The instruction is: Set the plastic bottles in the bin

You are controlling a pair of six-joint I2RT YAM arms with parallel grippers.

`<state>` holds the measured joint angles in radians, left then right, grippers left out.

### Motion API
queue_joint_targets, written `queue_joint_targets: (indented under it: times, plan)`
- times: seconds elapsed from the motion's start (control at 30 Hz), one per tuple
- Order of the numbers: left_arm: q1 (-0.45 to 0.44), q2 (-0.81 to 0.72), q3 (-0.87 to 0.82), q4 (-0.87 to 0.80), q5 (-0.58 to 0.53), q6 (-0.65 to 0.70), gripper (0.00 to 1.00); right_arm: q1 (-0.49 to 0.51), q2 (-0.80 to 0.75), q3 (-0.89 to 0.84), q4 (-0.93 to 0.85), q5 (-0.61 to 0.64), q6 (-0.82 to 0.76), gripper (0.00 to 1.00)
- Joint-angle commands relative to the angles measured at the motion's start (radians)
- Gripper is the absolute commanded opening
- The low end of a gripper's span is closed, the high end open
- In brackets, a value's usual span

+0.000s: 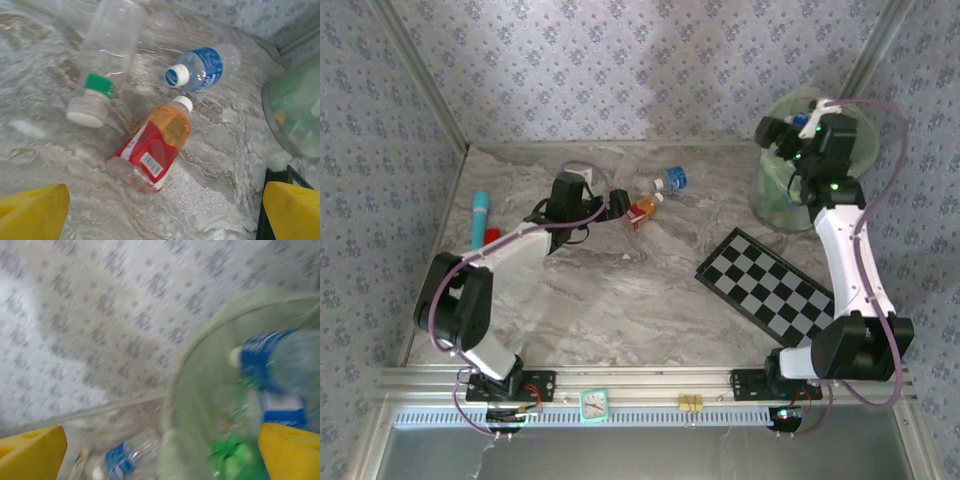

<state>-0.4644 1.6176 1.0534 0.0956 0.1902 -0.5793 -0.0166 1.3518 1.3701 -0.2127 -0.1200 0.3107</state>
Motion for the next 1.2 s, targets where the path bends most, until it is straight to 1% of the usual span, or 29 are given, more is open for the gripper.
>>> queue_joint_targets:
  times: [0.0,0.17,0.27,0.4,0.57,0.67,0.87,1.17]
  plan:
    - [0.007,0.054,0.103,-0.093,0.113,0.144,0.98,0.090,-0.048,-0.089,0.007,-0.023,-0.027,1.00]
    - [0.007,0.118,0.189,-0.186,0.124,0.280,0.98,0.228,-0.059,-0.239,0.047,-0.001,0.028,1.00]
    - [0.007,0.158,0.238,-0.240,0.125,0.352,0.98,0.289,-0.044,-0.311,0.106,0.003,0.082,1.00]
    - [0.007,0.232,0.328,-0.317,0.148,0.437,0.97,0.344,0.005,-0.337,0.145,0.011,0.115,1.00]
    - [0.007,0.357,0.480,-0.457,0.187,0.531,0.95,0.356,0.044,-0.325,0.139,0.006,0.125,1.00]
    - [0.007,0.414,0.529,-0.500,0.186,0.550,0.94,0.356,0.042,-0.326,0.137,0.015,0.119,1.00]
    - [0.000,0.495,0.589,-0.531,0.194,0.532,0.92,0.355,0.038,-0.324,0.128,0.012,0.102,1.00]
    - [-0.040,0.567,0.637,-0.581,0.190,0.529,0.87,0.353,0.058,-0.324,0.128,0.010,0.105,1.00]
